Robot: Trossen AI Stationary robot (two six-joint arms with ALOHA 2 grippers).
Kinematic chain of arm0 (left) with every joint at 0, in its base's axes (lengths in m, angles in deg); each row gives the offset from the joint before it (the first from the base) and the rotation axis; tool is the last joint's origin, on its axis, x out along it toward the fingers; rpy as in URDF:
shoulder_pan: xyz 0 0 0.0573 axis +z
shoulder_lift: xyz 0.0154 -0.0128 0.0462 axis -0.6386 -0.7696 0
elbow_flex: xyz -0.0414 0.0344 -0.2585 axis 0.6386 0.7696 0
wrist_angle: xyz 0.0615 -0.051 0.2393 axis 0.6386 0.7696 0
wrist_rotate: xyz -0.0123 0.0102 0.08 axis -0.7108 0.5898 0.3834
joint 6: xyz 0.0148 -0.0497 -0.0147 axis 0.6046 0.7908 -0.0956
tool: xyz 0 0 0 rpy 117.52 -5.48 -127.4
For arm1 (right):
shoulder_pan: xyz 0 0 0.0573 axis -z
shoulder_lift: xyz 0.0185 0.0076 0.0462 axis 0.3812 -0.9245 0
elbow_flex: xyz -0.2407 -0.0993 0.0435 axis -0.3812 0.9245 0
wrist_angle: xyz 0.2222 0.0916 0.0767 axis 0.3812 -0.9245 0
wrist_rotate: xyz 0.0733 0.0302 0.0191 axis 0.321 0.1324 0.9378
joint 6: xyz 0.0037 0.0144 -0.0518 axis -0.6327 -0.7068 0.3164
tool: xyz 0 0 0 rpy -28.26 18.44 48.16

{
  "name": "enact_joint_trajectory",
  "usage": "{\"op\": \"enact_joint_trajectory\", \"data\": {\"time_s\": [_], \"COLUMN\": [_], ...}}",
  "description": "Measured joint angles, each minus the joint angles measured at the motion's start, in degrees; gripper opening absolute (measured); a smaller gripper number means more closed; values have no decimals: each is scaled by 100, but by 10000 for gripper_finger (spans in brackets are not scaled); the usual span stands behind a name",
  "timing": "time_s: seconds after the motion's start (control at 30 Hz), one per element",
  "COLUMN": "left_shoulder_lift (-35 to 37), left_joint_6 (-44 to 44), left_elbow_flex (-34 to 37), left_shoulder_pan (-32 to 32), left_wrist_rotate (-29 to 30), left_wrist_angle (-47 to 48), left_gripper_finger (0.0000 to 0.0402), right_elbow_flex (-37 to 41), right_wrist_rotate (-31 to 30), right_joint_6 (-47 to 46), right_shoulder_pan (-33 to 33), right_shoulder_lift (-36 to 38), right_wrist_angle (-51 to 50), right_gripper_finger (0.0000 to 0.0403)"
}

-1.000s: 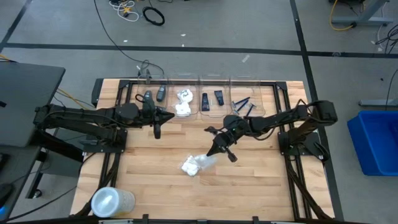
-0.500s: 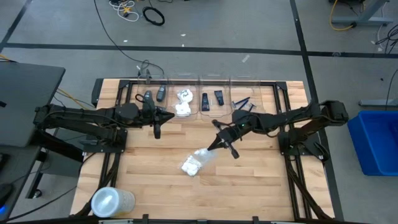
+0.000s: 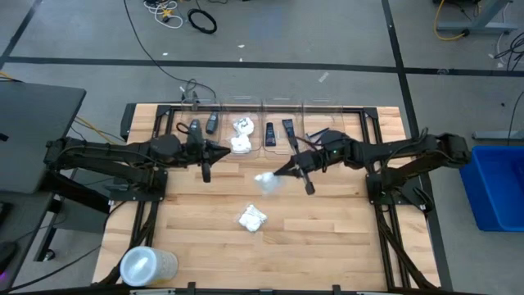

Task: Pick & Place Travel size toiletries
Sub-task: Put the white vanity pack into the middle left transparent bin

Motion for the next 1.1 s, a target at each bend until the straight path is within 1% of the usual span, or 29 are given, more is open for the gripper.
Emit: {"op": "enact_joint_trajectory", "data": {"time_s": [0.17,0.4,0.57,0.63,0.7,0.83,1.0,1.1], "left_shoulder_lift": [2,-34,-225,-386,-558,-907,-1282,-1480], "left_joint_6": [-24,28,466,632,760,880,880,1035], "left_elbow_flex": [0,0,0,0,0,0,-2,-2], "left_shoulder_pan": [-1,0,1,1,-1,1,-1,0], "left_wrist_rotate": [-84,-80,-42,-38,-37,-31,-33,-128], "left_wrist_angle": [-436,-688,-687,-677,-712,-1027,-1632,-1977], "left_gripper_finger": [25,26,42,56,74,121,186,223], "right_elbow_flex": [0,0,0,0,0,0,0,0], "right_wrist_rotate": [-182,-731,-785,-838,-1036,-1319,-1323,-1324], "right_joint_6": [0,0,0,0,0,0,0,-1], "right_shoulder_pan": [185,373,489,523,524,524,524,524], "right_shoulder_lift": [32,34,34,34,34,34,34,34], "right_wrist_angle": [224,426,592,642,661,720,789,842], "right_gripper_finger": [0,0,0,0,0,0,0,0]}}
